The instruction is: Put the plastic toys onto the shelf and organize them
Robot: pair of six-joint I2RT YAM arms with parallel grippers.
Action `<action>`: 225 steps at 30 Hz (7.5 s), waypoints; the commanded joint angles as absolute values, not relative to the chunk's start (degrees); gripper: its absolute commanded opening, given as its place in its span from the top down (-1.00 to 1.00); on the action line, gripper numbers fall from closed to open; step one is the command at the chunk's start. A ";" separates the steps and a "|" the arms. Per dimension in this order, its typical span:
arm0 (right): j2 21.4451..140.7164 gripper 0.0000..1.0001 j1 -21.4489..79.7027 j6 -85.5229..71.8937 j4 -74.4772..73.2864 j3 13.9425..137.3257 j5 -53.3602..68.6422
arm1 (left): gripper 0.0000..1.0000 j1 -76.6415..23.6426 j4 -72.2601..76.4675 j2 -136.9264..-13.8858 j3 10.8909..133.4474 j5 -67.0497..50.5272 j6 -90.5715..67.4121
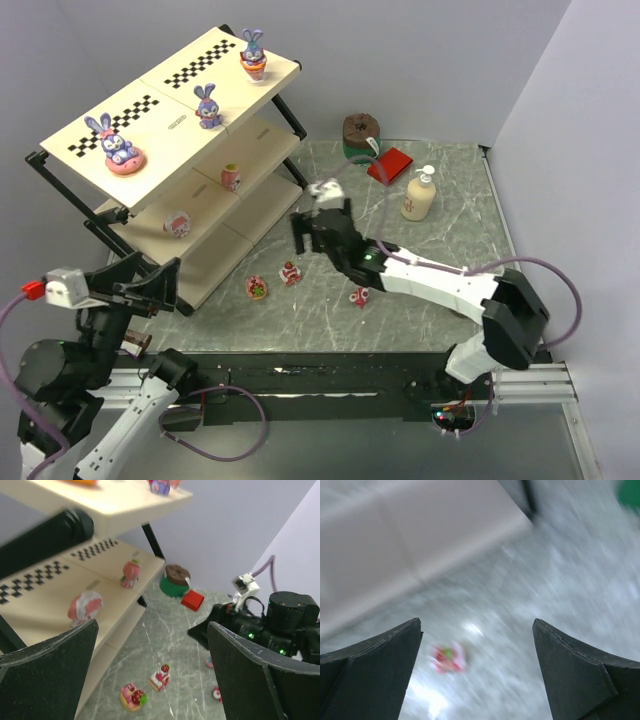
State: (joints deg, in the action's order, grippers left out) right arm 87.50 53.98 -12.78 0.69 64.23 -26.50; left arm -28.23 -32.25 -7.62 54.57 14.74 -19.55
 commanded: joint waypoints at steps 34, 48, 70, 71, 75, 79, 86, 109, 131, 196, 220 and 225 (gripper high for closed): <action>87.78 0.16 38.67 -45.97 -5.98 40.95 -34.28 | -0.93 -28.30 -31.03 -8.53 51.15 11.78 -22.06; 97.20 0.05 37.53 -42.45 -4.74 49.83 -29.18 | -0.93 -28.30 -30.50 -8.61 50.71 12.48 -21.80; 102.04 -0.72 37.35 -41.31 -4.83 49.39 -33.31 | -0.93 -28.30 -30.15 -8.26 50.19 12.22 -22.06; 102.39 -0.70 37.35 -41.40 -4.92 50.00 -33.57 | -0.93 -28.21 -30.15 -8.35 50.27 12.22 -22.06; 102.92 -0.62 37.27 -42.19 -5.71 50.71 -35.15 | -0.93 -28.30 -29.88 -8.70 50.01 12.13 -21.97; 102.74 -0.50 37.35 -42.37 -4.93 50.54 -36.12 | -0.93 -28.30 -29.71 -8.70 49.75 12.13 -21.88; 103.36 -0.68 37.35 -41.84 -6.76 52.29 -36.65 | -0.93 -28.30 -29.88 -8.61 49.83 12.30 -21.71; 98.26 0.83 37.18 -33.49 -2.37 54.40 -34.89 | -0.93 -28.30 -30.15 -7.91 49.83 12.39 -21.88; 94.74 1.00 40.34 -19.69 -8.95 76.10 -16.27 | -0.93 -28.30 -30.32 -8.00 50.01 12.13 -21.62; 128.76 0.70 44.12 -13.18 -18.45 132.54 -20.38 | -0.93 -28.30 -30.23 -9.14 50.19 12.30 -21.36; 131.40 0.23 44.12 -11.69 -22.68 136.67 -22.32 | -0.93 -28.30 -30.50 -8.88 50.19 12.57 -21.80; 131.66 -0.04 44.12 -11.87 -23.29 137.11 -22.33 | -0.93 -28.30 -30.24 -8.88 50.01 12.74 -21.88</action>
State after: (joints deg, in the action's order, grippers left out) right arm 130.63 43.86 -12.73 -22.74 134.15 -21.41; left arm -28.23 -31.99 -8.80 49.63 11.97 -21.93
